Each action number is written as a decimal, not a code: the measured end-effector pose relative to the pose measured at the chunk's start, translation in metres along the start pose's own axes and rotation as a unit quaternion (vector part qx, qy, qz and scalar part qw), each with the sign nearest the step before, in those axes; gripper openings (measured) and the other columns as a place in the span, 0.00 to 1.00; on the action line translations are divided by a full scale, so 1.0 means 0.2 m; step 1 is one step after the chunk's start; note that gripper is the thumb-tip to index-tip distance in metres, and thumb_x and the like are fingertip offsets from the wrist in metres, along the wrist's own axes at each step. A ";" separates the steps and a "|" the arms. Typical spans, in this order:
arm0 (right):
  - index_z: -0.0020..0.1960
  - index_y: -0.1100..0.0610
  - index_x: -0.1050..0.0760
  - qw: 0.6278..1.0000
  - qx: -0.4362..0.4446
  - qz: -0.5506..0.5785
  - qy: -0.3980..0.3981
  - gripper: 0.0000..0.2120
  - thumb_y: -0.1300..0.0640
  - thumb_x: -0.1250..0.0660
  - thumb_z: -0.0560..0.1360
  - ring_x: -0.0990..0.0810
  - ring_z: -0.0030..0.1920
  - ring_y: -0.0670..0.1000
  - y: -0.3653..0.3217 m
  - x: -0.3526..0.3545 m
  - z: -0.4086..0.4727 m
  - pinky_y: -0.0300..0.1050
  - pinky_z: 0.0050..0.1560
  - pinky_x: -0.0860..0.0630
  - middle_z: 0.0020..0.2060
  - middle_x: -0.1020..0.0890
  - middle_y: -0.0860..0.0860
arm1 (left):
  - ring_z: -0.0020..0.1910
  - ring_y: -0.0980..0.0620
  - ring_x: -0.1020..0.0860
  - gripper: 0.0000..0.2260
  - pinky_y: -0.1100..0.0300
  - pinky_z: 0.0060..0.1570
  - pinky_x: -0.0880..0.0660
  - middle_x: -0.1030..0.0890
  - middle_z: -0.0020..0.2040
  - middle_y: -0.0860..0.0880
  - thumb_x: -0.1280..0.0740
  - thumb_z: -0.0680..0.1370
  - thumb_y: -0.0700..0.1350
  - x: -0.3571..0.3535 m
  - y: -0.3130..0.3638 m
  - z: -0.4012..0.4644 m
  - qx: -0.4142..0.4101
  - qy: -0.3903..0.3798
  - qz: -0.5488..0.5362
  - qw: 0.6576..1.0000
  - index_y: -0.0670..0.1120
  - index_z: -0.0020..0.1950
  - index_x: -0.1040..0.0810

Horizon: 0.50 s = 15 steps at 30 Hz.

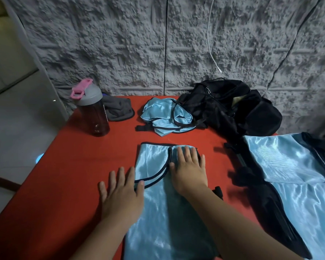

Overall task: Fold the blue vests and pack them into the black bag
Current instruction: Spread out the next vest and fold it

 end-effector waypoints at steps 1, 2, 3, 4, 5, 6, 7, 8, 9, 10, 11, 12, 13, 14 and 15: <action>0.83 0.53 0.60 1.000 0.012 -0.001 0.017 0.32 0.42 0.56 0.84 0.65 0.81 0.53 -0.02 0.02 -0.02 0.57 0.79 0.67 0.83 0.58 0.52 | 0.81 0.46 0.60 0.28 0.40 0.78 0.61 0.56 0.83 0.53 0.56 0.83 0.62 0.01 0.00 0.01 0.002 0.003 -0.006 1.000 0.59 0.82 0.57; 0.83 0.54 0.60 0.999 0.026 0.004 0.027 0.32 0.43 0.55 0.85 0.65 0.81 0.53 -0.05 0.03 -0.04 0.55 0.79 0.67 0.83 0.58 0.52 | 0.81 0.46 0.59 0.28 0.40 0.78 0.60 0.56 0.83 0.53 0.56 0.83 0.61 0.03 0.01 0.01 -0.001 0.009 -0.010 1.000 0.58 0.82 0.56; 0.83 0.56 0.61 0.999 0.037 0.013 0.028 0.32 0.44 0.54 0.85 0.65 0.81 0.53 -0.07 0.04 -0.07 0.54 0.79 0.67 0.83 0.58 0.53 | 0.81 0.45 0.59 0.28 0.41 0.78 0.59 0.55 0.83 0.52 0.57 0.83 0.61 0.04 0.03 0.01 -0.014 0.019 -0.008 1.000 0.57 0.83 0.55; 0.83 0.56 0.62 0.998 0.046 0.017 0.025 0.32 0.45 0.54 0.85 0.65 0.81 0.53 -0.09 0.05 -0.11 0.53 0.79 0.67 0.82 0.59 0.53 | 0.81 0.46 0.59 0.29 0.41 0.78 0.59 0.54 0.83 0.52 0.58 0.82 0.61 0.06 0.06 0.01 -0.038 0.028 -0.007 0.999 0.56 0.83 0.54; 0.83 0.56 0.63 0.998 0.053 0.013 0.019 0.32 0.46 0.54 0.85 0.66 0.81 0.53 -0.09 0.04 -0.14 0.53 0.79 0.66 0.82 0.60 0.53 | 0.81 0.47 0.59 0.31 0.43 0.78 0.60 0.54 0.83 0.52 0.60 0.80 0.61 0.07 0.09 0.00 -0.066 0.034 -0.011 0.997 0.55 0.83 0.53; 0.83 0.56 0.64 0.998 0.057 0.004 0.008 0.32 0.45 0.55 0.85 0.67 0.81 0.53 -0.08 0.02 -0.18 0.53 0.79 0.66 0.82 0.61 0.53 | 0.82 0.48 0.59 0.33 0.45 0.78 0.60 0.53 0.83 0.52 0.62 0.78 0.62 0.07 0.13 -0.03 -0.096 0.035 -0.016 0.995 0.54 0.83 0.52; 0.82 0.55 0.65 0.998 0.058 -0.006 -0.006 0.32 0.43 0.57 0.85 0.68 0.80 0.52 -0.06 -0.01 -0.20 0.54 0.79 0.67 0.82 0.62 0.53 | 0.82 0.49 0.59 0.35 0.47 0.78 0.62 0.53 0.83 0.52 0.65 0.77 0.62 0.07 0.18 -0.06 -0.127 0.034 -0.014 0.991 0.53 0.83 0.52; 0.82 0.54 0.65 0.998 0.058 -0.016 -0.019 0.32 0.41 0.59 0.84 0.70 0.79 0.51 -0.03 -0.03 -0.23 0.55 0.79 0.67 0.82 0.62 0.53 | 0.81 0.50 0.60 0.37 0.49 0.78 0.63 0.54 0.83 0.52 0.68 0.75 0.62 0.05 0.22 -0.11 -0.154 0.030 -0.005 0.988 0.52 0.83 0.52; 0.82 0.53 0.66 0.997 0.061 -0.025 -0.026 0.33 0.40 0.61 0.84 0.71 0.78 0.49 -0.02 -0.05 -0.25 0.56 0.79 0.67 0.82 0.63 0.53 | 0.81 0.52 0.60 0.39 0.51 0.78 0.64 0.54 0.83 0.52 0.70 0.73 0.62 0.02 0.26 -0.15 -0.173 0.024 0.006 0.985 0.52 0.83 0.53; 0.82 0.53 0.66 0.997 0.065 -0.034 -0.028 0.33 0.39 0.63 0.83 0.72 0.77 0.49 -0.01 -0.06 -0.26 0.57 0.79 0.67 0.81 0.63 0.53 | 0.81 0.52 0.61 0.40 0.52 0.78 0.64 0.54 0.83 0.52 0.72 0.72 0.61 -0.02 0.28 -0.19 -0.181 0.017 0.018 0.983 0.52 0.83 0.54; 0.82 0.53 0.67 0.996 0.069 -0.041 -0.027 0.33 0.39 0.64 0.83 0.72 0.77 0.49 0.00 -0.07 -0.26 0.58 0.79 0.67 0.81 0.63 0.53 | 0.81 0.53 0.61 0.40 0.52 0.78 0.64 0.54 0.83 0.53 0.73 0.72 0.61 -0.05 0.29 -0.22 -0.180 0.009 0.026 0.983 0.52 0.83 0.55; 0.82 0.53 0.67 0.996 0.070 -0.046 -0.024 0.33 0.39 0.64 0.83 0.72 0.78 0.50 0.00 -0.07 -0.27 0.58 0.79 0.67 0.81 0.63 0.54 | 0.81 0.54 0.61 0.40 0.53 0.78 0.64 0.55 0.83 0.53 0.74 0.71 0.60 -0.07 0.29 -0.23 -0.173 0.006 0.032 0.984 0.52 0.83 0.55; 0.82 0.53 0.66 0.996 0.069 -0.046 -0.019 0.33 0.39 0.65 0.83 0.71 0.79 0.51 -0.01 -0.07 -0.27 0.59 0.79 0.66 0.81 0.63 0.54 | 0.81 0.54 0.61 0.41 0.53 0.78 0.64 0.55 0.83 0.53 0.75 0.71 0.60 -0.08 0.29 -0.23 -0.163 0.006 0.037 0.986 0.52 0.83 0.55; 0.82 0.54 0.66 0.997 0.067 -0.044 -0.015 0.33 0.39 0.65 0.82 0.71 0.79 0.52 -0.01 -0.07 -0.27 0.59 0.79 0.66 0.81 0.63 0.54 | 0.81 0.53 0.61 0.41 0.52 0.78 0.64 0.55 0.83 0.52 0.75 0.70 0.60 -0.08 0.29 -0.21 -0.151 0.006 0.046 0.987 0.52 0.83 0.55; 0.82 0.54 0.65 0.997 0.067 -0.040 -0.015 0.33 0.39 0.65 0.82 0.70 0.79 0.52 -0.01 -0.07 -0.27 0.59 0.79 0.65 0.81 0.63 0.54 | 0.81 0.52 0.61 0.42 0.51 0.78 0.64 0.55 0.83 0.52 0.75 0.70 0.61 -0.06 0.29 -0.18 -0.136 0.008 0.054 0.989 0.51 0.83 0.55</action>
Point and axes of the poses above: each hand's wrist, its own z-axis towards the middle knuckle, its own x-axis out of the back of the hand, y = z × x, the point moved 2 cm from there along z, towards the middle knuckle
